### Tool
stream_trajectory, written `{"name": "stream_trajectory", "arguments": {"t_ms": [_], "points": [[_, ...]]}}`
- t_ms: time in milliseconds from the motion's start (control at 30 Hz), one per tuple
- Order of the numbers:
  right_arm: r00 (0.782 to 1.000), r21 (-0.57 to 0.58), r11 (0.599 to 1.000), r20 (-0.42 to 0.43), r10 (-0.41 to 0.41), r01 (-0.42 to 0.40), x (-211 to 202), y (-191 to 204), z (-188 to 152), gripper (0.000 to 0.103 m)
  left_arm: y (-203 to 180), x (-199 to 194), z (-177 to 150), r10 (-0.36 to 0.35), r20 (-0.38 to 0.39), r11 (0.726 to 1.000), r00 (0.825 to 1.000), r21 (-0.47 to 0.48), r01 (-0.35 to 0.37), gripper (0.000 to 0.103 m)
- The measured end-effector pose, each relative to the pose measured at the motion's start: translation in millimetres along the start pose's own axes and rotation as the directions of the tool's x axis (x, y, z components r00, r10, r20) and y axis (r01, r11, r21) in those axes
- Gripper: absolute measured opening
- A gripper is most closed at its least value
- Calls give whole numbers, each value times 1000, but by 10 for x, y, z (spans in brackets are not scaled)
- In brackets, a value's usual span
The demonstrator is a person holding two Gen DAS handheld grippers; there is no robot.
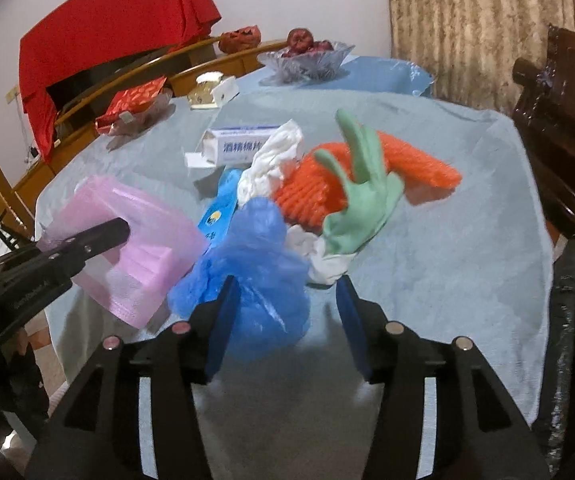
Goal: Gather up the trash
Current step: 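Lift the blue plastic bag with the right gripper toward the bin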
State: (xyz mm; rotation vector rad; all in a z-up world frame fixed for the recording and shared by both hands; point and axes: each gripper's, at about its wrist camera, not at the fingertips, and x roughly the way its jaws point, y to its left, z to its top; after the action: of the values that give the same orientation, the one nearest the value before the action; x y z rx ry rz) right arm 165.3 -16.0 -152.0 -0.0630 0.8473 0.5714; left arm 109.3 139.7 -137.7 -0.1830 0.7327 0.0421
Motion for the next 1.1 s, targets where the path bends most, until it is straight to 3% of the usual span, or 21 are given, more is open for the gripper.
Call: {"name": "stream_trajectory", "arguments": {"t_ms": [200,267,400,500,833,1100], "points": [[998,-14,999,-47,28,-29,175,95,-40,50,74,92,-79,10,-33,1000,999,-10,-11,1],[998,-18,999,-56,38,-39,198,105,-43,43,87,116,-95,12,-40,1000,999,-10,-12,1],[998,-35,998,-35,46,-47,114,100,-16,19,78,120,-116,13,-45,1000,999,-11,-14,1],[998,-34,997,-14,65,-65,-1,76,28,11,67,106,-107,11,-44,1000,999,-13,-12,1],[984,-53,998,171,48,-39,-842,3,245,9,-183,-317,173,-44,57,999,997,8,43,1],[954,29,997,290,-74,69,-1551,-431,217,9,-788,-508,431,-169,102,983,980,94,159,1]]}}
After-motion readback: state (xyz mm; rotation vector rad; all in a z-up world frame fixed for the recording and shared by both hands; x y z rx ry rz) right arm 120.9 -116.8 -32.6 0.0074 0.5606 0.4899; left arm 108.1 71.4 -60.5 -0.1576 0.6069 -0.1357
